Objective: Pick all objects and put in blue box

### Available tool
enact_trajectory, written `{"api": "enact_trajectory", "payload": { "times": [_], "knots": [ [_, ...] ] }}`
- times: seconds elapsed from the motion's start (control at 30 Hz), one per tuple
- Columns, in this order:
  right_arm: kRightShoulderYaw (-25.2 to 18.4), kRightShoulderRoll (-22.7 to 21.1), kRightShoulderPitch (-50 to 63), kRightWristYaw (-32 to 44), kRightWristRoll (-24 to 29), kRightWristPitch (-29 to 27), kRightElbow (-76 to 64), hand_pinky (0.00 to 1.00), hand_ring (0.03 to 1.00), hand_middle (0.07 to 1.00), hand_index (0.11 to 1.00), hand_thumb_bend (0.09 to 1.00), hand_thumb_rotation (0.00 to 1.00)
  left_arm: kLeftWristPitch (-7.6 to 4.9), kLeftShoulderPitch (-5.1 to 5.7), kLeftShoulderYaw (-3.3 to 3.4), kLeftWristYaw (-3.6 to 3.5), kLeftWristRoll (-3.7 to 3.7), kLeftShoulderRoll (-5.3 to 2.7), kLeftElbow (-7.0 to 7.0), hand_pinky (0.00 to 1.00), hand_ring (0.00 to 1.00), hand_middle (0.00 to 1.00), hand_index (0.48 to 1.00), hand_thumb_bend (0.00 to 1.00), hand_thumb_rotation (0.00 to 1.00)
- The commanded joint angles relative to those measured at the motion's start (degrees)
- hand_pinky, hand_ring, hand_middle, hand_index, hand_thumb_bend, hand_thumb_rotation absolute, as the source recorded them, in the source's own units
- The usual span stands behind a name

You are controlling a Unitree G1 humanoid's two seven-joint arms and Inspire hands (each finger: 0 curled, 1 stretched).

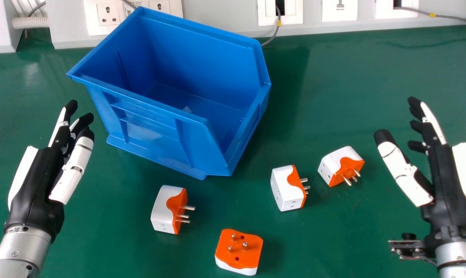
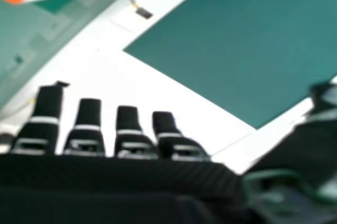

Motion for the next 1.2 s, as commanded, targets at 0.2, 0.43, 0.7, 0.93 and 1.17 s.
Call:
{"api": "enact_trajectory", "payload": {
  "times": [0.2, 0.43, 0.7, 0.93, 1.17],
  "knots": [
    [-1.52, -0.44, -2.16, 1.78, 4.04, -0.60, 1.25, 0.91, 0.964, 0.968, 0.950, 0.350, 0.99, -1.09, -1.56, 1.49, -1.13, -1.64, 1.66, 1.18, 0.97, 0.96, 0.95, 1.000, 0.08, 0.81],
    [-1.68, -0.27, -2.05, 3.94, 6.73, 0.33, -0.08, 0.93, 0.977, 0.981, 0.964, 0.379, 1.00, -2.25, -3.37, 4.57, -2.69, -5.75, 2.11, 4.58, 0.98, 0.97, 0.95, 1.000, 0.10, 0.88],
    [-1.99, -0.44, -2.23, 6.15, 9.45, 1.06, -0.54, 0.95, 0.994, 0.995, 0.991, 0.436, 1.00, -5.57, -4.99, 5.05, -2.33, -8.05, -0.46, 7.59, 1.00, 0.99, 0.99, 1.000, 0.15, 0.97],
    [-1.16, -1.16, -1.89, 5.80, 6.18, 1.49, -1.70, 0.96, 1.000, 1.000, 0.999, 0.429, 1.00, -3.06, -3.99, 4.63, -1.64, -7.50, -0.38, 4.58, 1.00, 1.00, 1.00, 1.000, 0.18, 1.00],
    [-0.35, -2.77, -1.32, 6.67, 3.16, 0.56, -3.21, 0.96, 1.000, 1.000, 1.000, 0.416, 1.00, -2.18, -3.38, 4.54, -2.08, -7.22, 0.17, 3.47, 1.00, 1.00, 1.00, 1.000, 0.21, 1.00]
  ]
}}
